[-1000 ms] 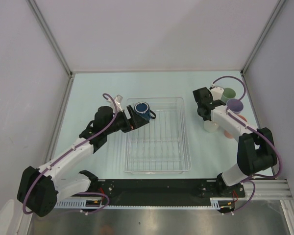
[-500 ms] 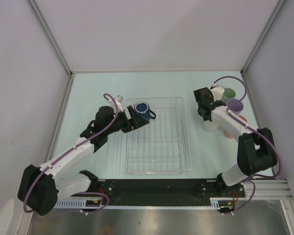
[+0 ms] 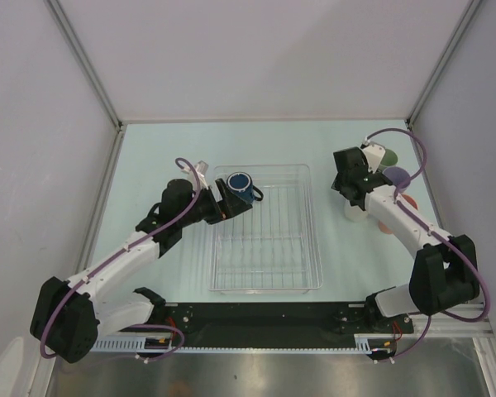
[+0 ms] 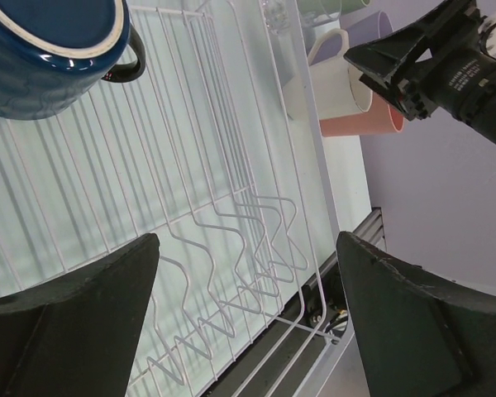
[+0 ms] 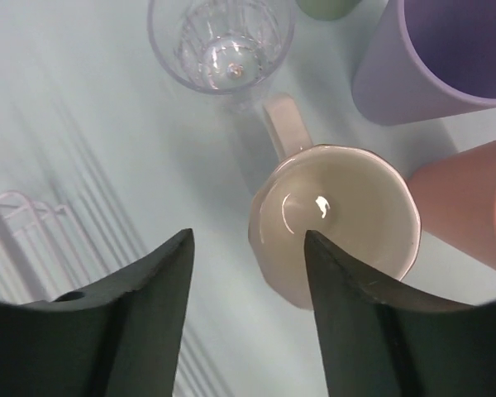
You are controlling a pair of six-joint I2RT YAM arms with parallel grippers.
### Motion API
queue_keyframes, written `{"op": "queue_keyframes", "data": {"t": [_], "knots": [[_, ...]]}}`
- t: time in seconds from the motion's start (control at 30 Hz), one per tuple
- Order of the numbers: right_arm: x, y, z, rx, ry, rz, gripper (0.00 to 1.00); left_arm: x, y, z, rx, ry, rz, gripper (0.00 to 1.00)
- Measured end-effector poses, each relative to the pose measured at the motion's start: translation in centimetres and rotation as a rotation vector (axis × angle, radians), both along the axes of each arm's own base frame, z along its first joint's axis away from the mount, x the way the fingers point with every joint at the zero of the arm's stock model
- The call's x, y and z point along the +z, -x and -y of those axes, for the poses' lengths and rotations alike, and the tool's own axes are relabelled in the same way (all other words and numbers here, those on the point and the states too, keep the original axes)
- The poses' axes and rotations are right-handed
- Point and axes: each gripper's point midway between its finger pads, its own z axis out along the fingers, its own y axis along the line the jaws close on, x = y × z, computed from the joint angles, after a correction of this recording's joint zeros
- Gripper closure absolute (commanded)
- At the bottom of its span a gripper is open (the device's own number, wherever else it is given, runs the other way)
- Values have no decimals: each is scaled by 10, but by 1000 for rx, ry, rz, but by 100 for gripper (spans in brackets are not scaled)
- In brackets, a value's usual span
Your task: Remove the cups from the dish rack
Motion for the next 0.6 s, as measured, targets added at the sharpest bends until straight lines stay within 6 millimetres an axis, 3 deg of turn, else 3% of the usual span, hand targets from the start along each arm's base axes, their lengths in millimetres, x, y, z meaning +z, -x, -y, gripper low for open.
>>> {"op": "queue_keyframes", "data": {"t": [0.2,0.43,0.6], "knots": [[34,0,-18,65,-44,71,24,1,-6,-6,9,-82,13,2],[83,11,-55,194,-126,189,23,21,-54,-22,120,-302,54,2],[101,29,-91,323,-175,249,24,-8,-84,-35,185,-486,-16,1]]}}
